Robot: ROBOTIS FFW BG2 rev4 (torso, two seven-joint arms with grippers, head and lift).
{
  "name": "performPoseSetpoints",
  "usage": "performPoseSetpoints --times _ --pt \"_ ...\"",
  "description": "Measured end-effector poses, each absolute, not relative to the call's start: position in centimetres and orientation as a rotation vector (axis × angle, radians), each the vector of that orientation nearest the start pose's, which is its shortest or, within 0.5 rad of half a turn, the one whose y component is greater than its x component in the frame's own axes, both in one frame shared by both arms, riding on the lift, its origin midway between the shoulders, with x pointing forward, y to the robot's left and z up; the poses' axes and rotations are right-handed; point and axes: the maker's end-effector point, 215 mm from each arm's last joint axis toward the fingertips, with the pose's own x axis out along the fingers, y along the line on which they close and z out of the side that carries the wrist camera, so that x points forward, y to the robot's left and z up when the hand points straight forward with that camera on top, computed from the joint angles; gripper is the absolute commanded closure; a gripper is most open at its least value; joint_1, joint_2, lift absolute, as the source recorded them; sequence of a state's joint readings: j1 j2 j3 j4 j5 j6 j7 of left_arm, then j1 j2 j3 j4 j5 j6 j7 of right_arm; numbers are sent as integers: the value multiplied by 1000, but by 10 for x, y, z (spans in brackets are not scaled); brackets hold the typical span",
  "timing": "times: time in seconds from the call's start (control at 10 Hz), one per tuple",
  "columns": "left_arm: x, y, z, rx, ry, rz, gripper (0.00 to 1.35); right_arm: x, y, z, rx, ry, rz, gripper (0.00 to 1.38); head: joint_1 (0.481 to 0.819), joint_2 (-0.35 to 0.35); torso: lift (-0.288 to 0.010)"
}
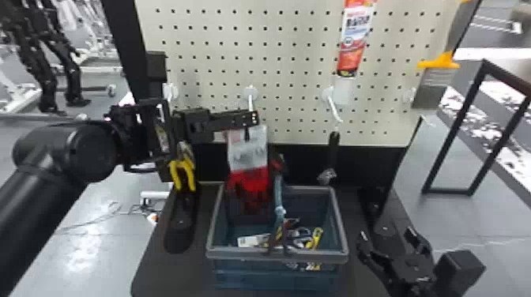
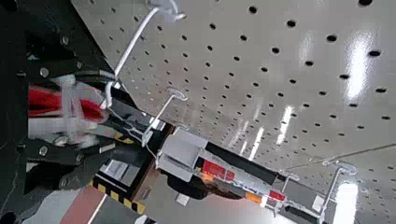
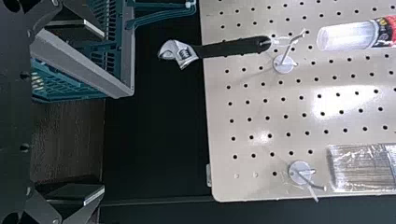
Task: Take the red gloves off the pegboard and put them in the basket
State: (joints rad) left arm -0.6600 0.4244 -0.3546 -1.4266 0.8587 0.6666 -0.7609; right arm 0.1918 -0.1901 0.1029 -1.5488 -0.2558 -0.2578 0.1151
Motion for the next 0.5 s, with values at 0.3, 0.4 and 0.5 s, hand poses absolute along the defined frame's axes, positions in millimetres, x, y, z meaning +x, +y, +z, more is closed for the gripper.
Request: performPoseSetpoints --times 0.3,0.4,0.5 --pt "610 60 -162 -320 221 -1151 133 519 -215 -386 83 -26 194 139 549 0 -100" --pt "610 60 -160 -318 215 -1151 133 519 -215 -386 83 -25 194 139 549 0 -100" --pt "612 61 -155 -315 204 -1150 140 518 -215 -386 83 -25 194 139 549 0 -100"
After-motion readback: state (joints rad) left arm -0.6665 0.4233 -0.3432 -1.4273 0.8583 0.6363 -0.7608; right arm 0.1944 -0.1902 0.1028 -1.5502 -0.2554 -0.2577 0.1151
